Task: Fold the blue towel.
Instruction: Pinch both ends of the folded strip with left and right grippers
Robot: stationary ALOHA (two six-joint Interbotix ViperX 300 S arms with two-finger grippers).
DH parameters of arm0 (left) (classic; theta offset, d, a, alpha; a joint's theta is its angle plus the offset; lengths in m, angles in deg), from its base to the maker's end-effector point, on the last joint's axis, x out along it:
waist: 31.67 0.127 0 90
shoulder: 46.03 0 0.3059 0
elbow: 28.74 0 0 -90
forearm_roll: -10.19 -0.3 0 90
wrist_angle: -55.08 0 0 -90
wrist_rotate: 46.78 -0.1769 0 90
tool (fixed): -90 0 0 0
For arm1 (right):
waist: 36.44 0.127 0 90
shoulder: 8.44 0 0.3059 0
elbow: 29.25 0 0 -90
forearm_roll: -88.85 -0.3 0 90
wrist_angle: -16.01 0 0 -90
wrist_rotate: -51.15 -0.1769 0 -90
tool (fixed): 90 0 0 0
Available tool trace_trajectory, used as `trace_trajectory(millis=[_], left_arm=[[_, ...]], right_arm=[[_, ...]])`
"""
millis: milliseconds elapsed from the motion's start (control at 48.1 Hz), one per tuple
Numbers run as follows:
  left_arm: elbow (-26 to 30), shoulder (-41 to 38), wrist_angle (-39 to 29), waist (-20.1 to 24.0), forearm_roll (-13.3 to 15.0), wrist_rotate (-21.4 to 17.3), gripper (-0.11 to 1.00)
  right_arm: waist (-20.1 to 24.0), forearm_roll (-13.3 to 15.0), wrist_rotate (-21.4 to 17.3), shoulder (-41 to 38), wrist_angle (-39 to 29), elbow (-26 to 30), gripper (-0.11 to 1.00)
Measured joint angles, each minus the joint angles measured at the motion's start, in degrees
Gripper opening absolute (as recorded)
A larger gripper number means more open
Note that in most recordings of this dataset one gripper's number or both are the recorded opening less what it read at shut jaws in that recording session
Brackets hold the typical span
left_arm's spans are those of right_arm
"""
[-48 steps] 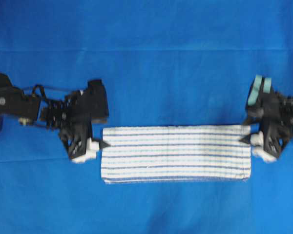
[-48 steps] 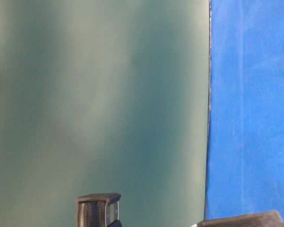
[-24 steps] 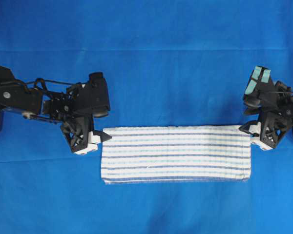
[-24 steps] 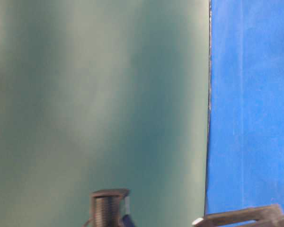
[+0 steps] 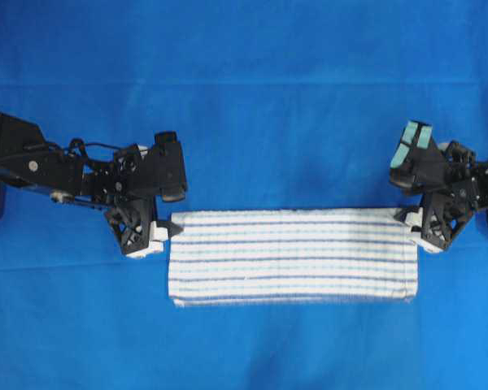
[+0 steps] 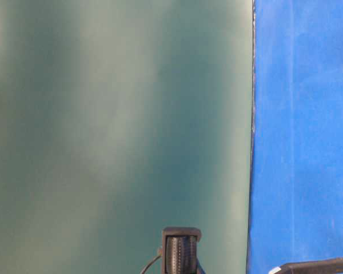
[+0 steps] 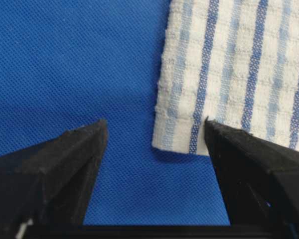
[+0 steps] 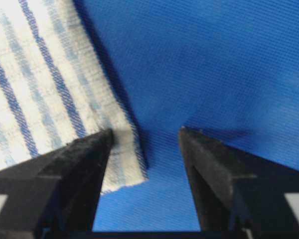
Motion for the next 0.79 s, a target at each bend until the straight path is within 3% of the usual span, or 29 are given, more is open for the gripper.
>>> trace_trajectory(millis=[125,291,353,790], left_arm=[[0.0,0.0,-0.3,0.4,-0.1,0.4,0.53],[0.6,-0.4,-1.0,-0.8,0.1,0.4,0.15],[0.9,-0.4,-1.6,-1.7,0.0,0.1,0.03],[1.4,0.5,-4.0,-2.6,0.0,-0.3,0.03]], right_arm=[[0.1,-0.3,0.0,-0.1,0.1,0.1,0.50],[1.8,-0.4,0.0,-0.6,0.2,0.6,0.07],[2.1,-0.6,0.1,-0.4,0.1,0.6,0.02],[2.7,-0.9,0.1,5.4,-3.5,0.9,0.02]])
